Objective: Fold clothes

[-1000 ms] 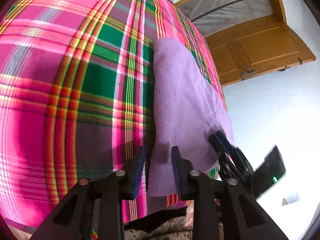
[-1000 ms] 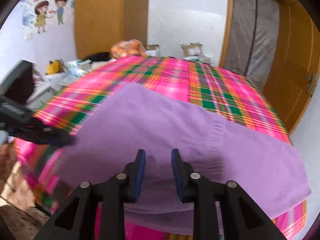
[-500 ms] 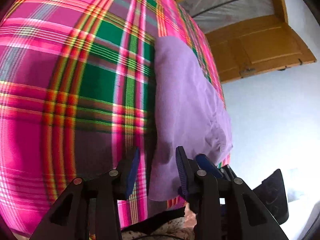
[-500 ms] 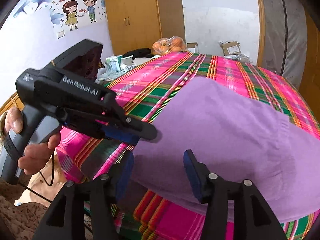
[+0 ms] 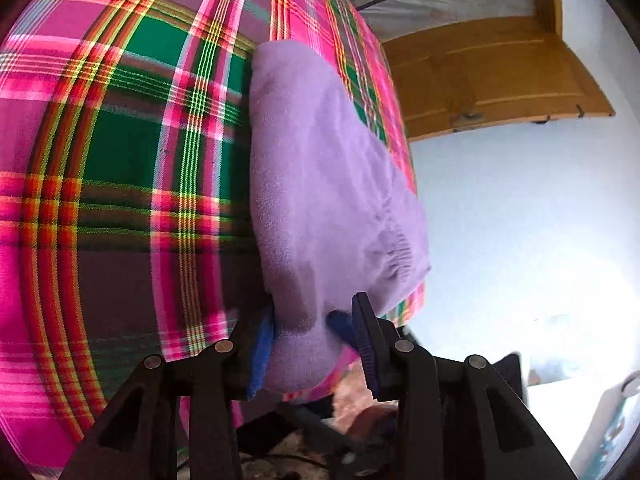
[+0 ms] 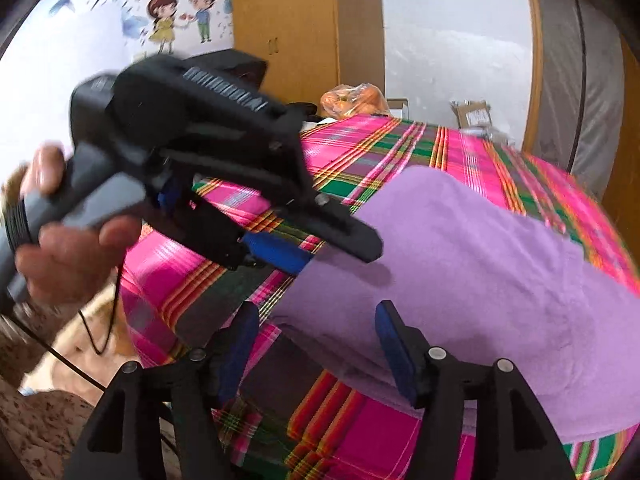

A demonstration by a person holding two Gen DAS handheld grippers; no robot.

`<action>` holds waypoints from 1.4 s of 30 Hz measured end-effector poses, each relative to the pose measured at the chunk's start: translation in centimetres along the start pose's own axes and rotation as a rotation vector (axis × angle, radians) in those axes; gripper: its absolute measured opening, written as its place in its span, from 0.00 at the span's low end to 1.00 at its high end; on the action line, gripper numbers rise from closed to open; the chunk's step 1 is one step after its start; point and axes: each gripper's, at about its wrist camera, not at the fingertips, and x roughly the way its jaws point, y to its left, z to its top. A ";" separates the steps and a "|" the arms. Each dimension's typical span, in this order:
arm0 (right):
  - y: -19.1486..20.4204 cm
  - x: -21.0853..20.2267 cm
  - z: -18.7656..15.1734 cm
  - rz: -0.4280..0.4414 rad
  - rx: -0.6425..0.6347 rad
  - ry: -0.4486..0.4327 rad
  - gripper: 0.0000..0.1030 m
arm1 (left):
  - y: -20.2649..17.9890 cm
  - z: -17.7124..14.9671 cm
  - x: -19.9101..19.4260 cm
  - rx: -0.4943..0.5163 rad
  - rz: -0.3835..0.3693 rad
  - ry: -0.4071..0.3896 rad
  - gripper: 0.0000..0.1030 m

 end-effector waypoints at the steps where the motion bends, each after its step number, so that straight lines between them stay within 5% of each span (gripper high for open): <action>1: 0.5 0.1 0.0 -0.026 -0.031 0.000 0.59 | 0.1 0.0 0.1 -0.011 -0.011 0.002 0.37; 7: 2.9 1.6 -0.6 -0.208 -0.187 0.018 0.59 | 0.3 -0.1 -0.1 -0.053 -0.037 0.006 0.37; 11: 3.3 2.6 -0.7 -0.254 -0.214 0.034 0.59 | 0.1 -0.3 -0.4 -0.055 -0.044 0.005 0.37; 16: 2.1 3.2 -0.4 -0.267 -0.156 0.046 0.39 | -0.5 0.0 0.3 -0.059 -0.036 0.010 0.37; 18: 1.2 3.2 -0.3 -0.265 -0.113 0.051 0.26 | -0.4 0.1 0.3 -0.062 -0.033 0.002 0.37; 23: 0.4 2.9 0.1 -0.233 -0.066 0.038 0.14 | 0.1 1.2 -0.3 -0.081 -0.013 -0.057 0.37; 33: -0.4 1.4 0.5 -0.152 -0.002 0.004 0.11 | 0.0 5.4 0.4 -0.094 0.031 -0.098 0.37; 42: -1.8 0.0 0.5 -0.114 0.036 -0.009 0.11 | -1.2 9.4 3.4 -0.067 0.082 -0.029 0.37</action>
